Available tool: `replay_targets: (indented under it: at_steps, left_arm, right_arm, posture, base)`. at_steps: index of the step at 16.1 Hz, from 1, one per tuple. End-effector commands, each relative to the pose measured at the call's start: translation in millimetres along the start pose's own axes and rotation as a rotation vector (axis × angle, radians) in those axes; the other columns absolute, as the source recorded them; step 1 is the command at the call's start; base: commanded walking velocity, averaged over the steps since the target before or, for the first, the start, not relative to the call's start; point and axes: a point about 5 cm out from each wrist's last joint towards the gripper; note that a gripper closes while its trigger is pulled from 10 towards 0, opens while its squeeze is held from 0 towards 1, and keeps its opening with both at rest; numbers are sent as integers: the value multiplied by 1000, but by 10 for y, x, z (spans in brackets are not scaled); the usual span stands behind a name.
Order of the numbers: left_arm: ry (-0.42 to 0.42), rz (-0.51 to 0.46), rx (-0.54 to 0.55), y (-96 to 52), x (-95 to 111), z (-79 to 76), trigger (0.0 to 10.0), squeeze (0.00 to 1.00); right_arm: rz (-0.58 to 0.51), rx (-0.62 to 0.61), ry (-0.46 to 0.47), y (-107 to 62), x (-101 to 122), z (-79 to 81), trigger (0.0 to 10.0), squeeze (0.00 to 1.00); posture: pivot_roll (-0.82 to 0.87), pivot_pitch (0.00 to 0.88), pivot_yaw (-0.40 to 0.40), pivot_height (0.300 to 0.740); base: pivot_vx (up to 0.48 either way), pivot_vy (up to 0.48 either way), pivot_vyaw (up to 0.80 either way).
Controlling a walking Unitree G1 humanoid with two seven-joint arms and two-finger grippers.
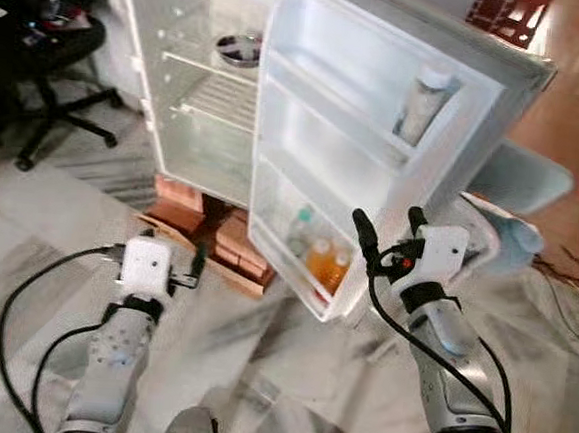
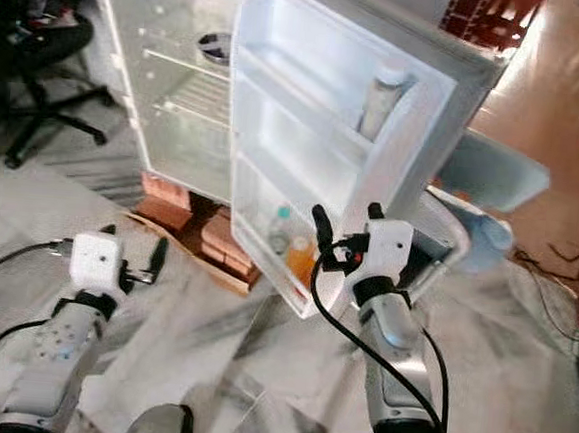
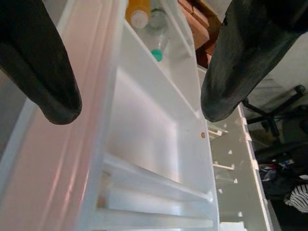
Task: Restocking fridge
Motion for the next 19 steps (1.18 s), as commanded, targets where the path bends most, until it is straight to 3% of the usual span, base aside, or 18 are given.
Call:
replay_targets:
  at_steps: [1,6,10,12,19]
  left_arm:
    - [4,9,-8,11,-12,-19,10000,0]
    - [4,35,1,7,-55,-23,10000,0]
    - [-4,129,59,-71,-255,37,10000,0]
    - [-4,126,68,-118,-284,78,10000,0]
    - [-27,95,60,-102,-241,56,10000,0]
  right_arm:
    - [-9,-19,-5,-15,21,-52,10000,0]
    - [8,-60,-35,-1,2,-99,10000,0]
    - [4,-98,-37,130,42,-120,10000,0]
    - [0,-99,-38,164,62,-132,10000,0]
    - [36,-91,-54,10,-57,-119,10000,0]
  posture:
    - [115,80,-79,740]
    - [114,83,-79,740]
    - [116,87,-80,740]
    - [118,89,-84,740]
    - [108,91,-84,740]
  base:
    - [0,0,0]
    - [0,0,0]
    - [0,0,0]
    - [0,0,0]
    - [140,-281,0]
Point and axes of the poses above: a point about 5 cm out from each wrist's last joint towards the gripper, its own y axis pointing out of the wrist towards the gripper, its own x axis along the axis of the wrist's last joint, z = x × y, and after that the axes turned 8 degrees about -y, right-handed
